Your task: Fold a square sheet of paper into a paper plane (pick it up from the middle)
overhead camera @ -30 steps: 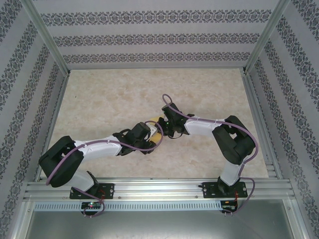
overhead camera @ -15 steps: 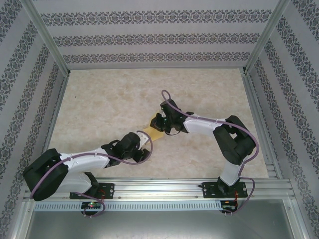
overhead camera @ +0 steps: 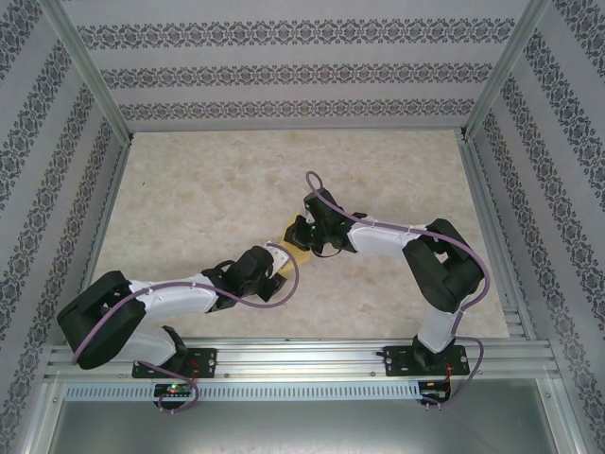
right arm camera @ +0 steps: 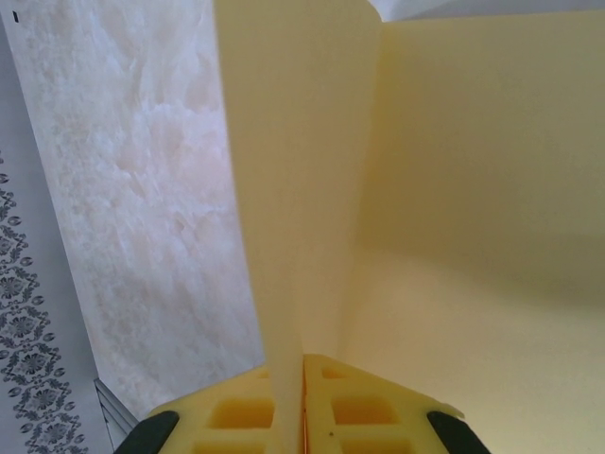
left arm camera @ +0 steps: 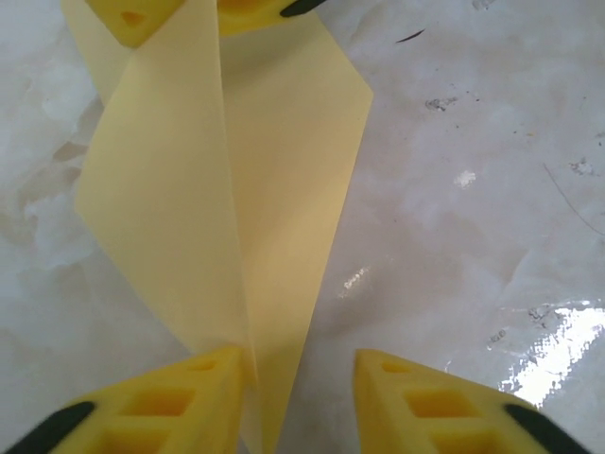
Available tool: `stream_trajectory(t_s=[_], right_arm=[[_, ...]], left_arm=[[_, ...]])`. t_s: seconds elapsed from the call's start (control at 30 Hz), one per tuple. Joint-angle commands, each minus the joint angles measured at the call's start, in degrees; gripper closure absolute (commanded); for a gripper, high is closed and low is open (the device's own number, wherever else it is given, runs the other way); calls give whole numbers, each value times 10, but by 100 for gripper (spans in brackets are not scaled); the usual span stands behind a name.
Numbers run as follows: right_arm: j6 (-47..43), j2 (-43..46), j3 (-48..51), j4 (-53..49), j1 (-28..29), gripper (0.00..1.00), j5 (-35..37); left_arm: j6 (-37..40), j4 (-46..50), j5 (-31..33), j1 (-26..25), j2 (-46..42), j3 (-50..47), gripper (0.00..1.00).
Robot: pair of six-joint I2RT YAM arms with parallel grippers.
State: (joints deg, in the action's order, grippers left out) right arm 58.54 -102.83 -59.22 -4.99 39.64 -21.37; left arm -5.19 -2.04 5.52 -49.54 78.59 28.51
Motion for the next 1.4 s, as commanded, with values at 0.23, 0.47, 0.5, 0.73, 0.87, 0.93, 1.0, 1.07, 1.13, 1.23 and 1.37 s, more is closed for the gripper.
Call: stream_trajectory(t_s=[0.23,0.47,0.5,0.73,0.87,0.93,1.0,1.07,1.13,1.23,1.37], right_arm=[[-6,-3,-2,-3,0,90,-9],[-8,-4,-3,-9,0,90,-11],[-8,-4,-3,-10,0,90,-10],[-15,-1,-2,-23,2,90,-9],[-17,-1,-2,-28,2,90,-8],[-17,-1,-3,-29,2,89,-9],[-17,-2,-5,-30,3,89,-9],[-18,-2,-5,-29,2,89,-10],[-19,-1,-7,-32,2,89,-10],[-21,1,-9,-36,2,88,-10],[-25,5,-8,-42,2,87,-9]], left_arm=[[25,-29,19,2,27,27,72],[30,-31,29,4,34,30,63],[32,-31,27,4,34,32,63],[37,-32,26,7,42,41,63],[40,-31,21,7,49,42,75],[41,-28,17,7,48,40,79],[41,-28,17,7,48,39,82],[41,-25,18,7,48,38,84],[39,-25,21,7,47,38,88],[39,-24,21,8,48,39,92],[34,-23,7,17,46,41,98]])
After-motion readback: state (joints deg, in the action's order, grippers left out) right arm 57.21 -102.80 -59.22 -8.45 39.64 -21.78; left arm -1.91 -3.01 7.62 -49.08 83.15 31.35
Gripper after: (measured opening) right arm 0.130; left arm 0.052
